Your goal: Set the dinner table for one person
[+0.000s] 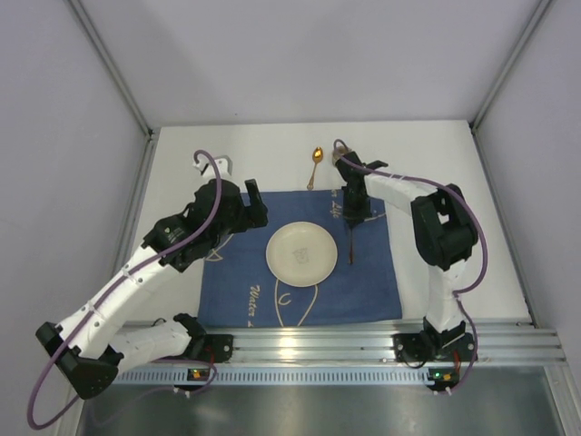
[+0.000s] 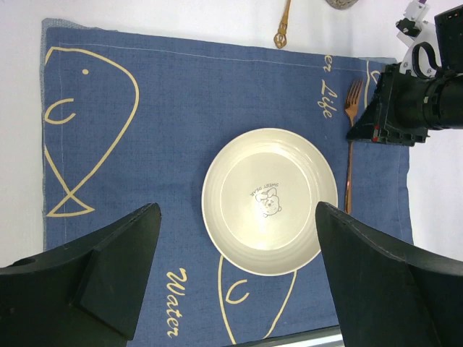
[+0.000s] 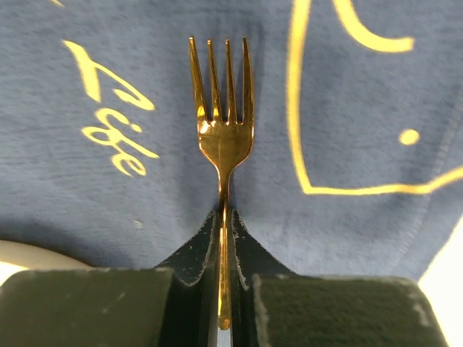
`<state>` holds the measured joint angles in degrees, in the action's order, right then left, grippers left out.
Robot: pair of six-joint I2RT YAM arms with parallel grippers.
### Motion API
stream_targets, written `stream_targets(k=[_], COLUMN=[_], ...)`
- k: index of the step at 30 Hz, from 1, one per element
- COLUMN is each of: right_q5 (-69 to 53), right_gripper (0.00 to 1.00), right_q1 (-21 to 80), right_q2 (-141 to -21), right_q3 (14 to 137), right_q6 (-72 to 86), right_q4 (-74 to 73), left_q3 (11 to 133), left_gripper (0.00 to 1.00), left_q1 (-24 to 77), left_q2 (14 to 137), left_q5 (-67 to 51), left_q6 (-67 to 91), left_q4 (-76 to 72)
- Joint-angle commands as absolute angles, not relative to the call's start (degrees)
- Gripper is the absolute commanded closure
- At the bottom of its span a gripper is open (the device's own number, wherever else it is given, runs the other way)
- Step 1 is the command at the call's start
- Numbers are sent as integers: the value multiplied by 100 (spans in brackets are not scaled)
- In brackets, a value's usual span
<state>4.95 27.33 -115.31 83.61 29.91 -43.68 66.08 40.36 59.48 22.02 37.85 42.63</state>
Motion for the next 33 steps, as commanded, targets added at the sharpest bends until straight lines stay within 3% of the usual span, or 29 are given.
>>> stream_targets(k=[1,8,15,22,26,33], right_q5=[984,985,-710,-2152,-2109,-1784], right_gripper=[100,100,100,100,100,100], right_q1=[2812,2830,3890,4930,5351,5379], right_q2=[-11198,-10539,-10388,-11696,-12531,-12928], right_q3=[8709,8920,9720,10905,11539,11303], right_q6=[2865,2848,3005,3963,4227,5104], right_q4=[-5052,-5475,-5354,-4737,-4720,-4404], left_q3=[6557,6530,7214,7822,7884,7673], left_gripper=[7,7,6,2,2,2], left_q1=[4017,4008,3982,3955,3946,3938], left_q2=[5854,5941,6152,6109,5854,5494], left_q5=[2347,2276,3109,3840,3955,3999], left_q6=[3832,3815,3068,2663,2610,3137], left_q4=[4368,4210,4701,5070,5176,5537])
